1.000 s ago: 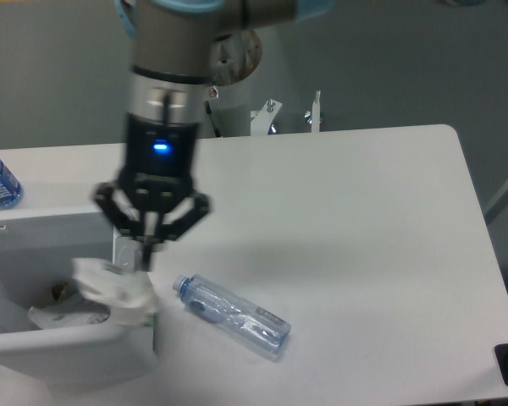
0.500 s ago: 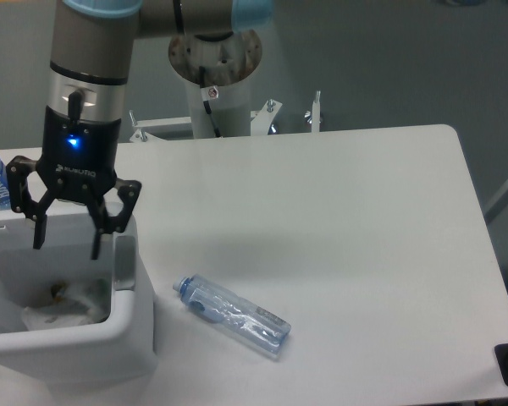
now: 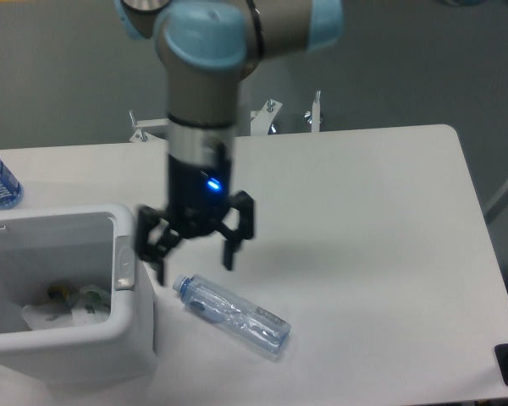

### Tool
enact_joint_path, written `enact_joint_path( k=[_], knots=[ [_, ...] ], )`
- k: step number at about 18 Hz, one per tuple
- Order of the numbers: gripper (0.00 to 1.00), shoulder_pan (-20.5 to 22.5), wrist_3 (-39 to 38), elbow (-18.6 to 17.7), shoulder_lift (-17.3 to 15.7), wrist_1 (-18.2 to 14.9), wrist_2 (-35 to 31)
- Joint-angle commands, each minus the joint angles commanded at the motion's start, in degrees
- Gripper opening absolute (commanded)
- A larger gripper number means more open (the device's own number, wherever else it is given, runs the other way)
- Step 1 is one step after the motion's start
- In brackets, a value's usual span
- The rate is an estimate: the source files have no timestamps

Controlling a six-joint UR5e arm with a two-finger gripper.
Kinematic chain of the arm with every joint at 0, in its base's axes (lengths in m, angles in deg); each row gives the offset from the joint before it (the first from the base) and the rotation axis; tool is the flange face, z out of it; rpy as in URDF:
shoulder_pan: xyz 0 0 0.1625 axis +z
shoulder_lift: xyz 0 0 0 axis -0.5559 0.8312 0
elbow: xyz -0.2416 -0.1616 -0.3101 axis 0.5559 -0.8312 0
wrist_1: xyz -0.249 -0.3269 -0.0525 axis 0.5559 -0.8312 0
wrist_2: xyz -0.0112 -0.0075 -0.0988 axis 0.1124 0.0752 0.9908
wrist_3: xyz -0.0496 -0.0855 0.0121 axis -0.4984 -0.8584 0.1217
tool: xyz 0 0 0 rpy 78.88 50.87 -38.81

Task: Place the trash in the trash can
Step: 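Move the gripper back and lower it onto the clear water bottle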

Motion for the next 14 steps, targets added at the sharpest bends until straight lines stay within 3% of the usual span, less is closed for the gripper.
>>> enact_joint_path(
  k=[5,14],
  knots=[
    [1.0,1.58,-0.27,0.0,6.95,0.0,-0.53],
    [1.0,1.67,-0.36,0.0,13.1,0.09,-4.22]
  ],
)
